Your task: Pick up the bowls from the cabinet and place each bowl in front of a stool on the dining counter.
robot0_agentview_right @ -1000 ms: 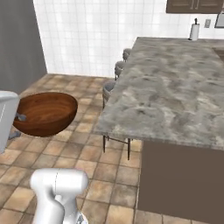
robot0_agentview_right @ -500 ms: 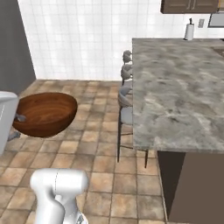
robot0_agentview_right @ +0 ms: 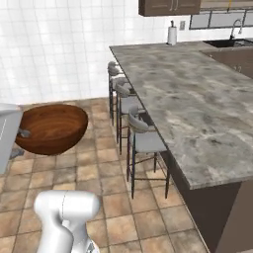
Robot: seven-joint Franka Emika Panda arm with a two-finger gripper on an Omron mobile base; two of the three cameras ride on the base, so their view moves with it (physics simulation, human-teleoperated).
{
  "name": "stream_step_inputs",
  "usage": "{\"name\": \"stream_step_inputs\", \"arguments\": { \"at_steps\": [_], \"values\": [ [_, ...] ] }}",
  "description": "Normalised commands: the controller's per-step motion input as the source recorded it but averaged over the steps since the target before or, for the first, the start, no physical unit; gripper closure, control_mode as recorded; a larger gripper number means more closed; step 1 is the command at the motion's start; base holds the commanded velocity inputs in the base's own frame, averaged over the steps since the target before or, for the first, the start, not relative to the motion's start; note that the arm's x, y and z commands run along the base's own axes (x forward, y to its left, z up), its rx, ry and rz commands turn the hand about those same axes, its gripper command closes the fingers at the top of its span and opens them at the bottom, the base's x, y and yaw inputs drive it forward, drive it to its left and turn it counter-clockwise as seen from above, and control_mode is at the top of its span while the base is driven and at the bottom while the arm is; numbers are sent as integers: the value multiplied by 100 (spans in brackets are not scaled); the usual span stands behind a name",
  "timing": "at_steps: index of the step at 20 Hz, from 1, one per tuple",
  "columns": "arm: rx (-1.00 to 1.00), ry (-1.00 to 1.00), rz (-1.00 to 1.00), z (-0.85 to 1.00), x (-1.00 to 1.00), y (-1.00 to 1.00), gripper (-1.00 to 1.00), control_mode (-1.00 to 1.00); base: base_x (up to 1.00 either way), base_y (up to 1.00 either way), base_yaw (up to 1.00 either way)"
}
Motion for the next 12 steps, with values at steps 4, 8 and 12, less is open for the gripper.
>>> {"name": "stream_step_inputs", "arguments": {
  "at_steps": [4, 8, 12],
  "values": [
    [0, 0, 0, 0, 0, 0, 100, 100, 55, 100, -56],
    [0, 0, 0, 0, 0, 0, 100, 100, 70, 98, -63],
    [0, 0, 0, 0, 0, 0, 100, 100, 74, 87, -69]
  ]
}}
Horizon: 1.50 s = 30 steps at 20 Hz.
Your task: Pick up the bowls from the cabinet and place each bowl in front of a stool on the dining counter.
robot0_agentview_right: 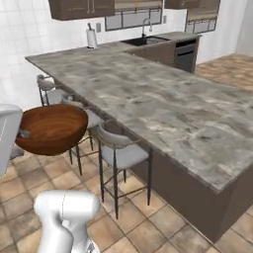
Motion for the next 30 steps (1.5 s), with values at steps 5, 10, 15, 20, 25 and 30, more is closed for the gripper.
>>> {"name": "stream_step_inputs", "arguments": {
  "at_steps": [5, 10, 15, 20, 25, 30],
  "values": [
    [0, 0, 0, 0, 0, 0, 100, 100, 21, 78, -74],
    [0, 0, 0, 0, 0, 0, 100, 100, 0, 75, -75],
    [0, 0, 0, 0, 0, 0, 100, 100, 0, 94, -65],
    [0, 0, 0, 0, 0, 0, 100, 100, -1, 94, -51],
    [0, 0, 0, 0, 0, 0, 100, 100, -3, 74, -37],
    [0, 0, 0, 0, 0, 0, 100, 100, 0, 73, 3]
  ]
}}
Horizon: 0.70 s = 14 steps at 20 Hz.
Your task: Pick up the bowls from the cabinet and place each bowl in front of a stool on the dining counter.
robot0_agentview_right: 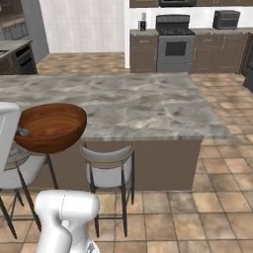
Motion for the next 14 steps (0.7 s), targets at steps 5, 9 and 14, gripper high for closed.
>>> {"name": "stream_step_inputs", "arguments": {
  "at_steps": [5, 9, 14],
  "values": [
    [0, 0, 0, 0, 0, 0, 100, 100, 5, 25, 21],
    [0, 0, 0, 0, 0, 0, 100, 100, 21, -25, 2],
    [0, 0, 0, 0, 0, 0, 100, 100, 6, -52, 0]
  ]
}}
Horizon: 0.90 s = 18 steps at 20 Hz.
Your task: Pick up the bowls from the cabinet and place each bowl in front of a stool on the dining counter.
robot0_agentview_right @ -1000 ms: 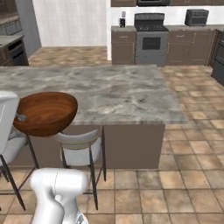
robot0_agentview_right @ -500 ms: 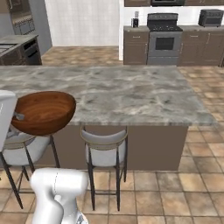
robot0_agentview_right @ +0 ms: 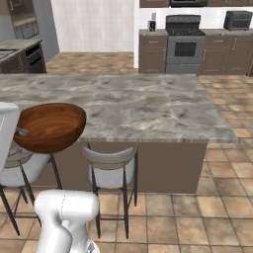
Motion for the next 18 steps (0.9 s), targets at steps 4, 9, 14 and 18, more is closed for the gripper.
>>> {"name": "stream_step_inputs", "arguments": {
  "at_steps": [4, 9, 14, 18],
  "values": [
    [0, 0, 0, 0, 0, 0, 100, 100, 21, -53, 0],
    [0, 0, 0, 0, 0, 0, 100, 100, 67, 4, 0],
    [0, 0, 0, 0, 0, 0, 100, 100, 68, 30, 0],
    [0, 0, 0, 0, 0, 0, 100, 100, 36, 0, 0]
  ]
}}
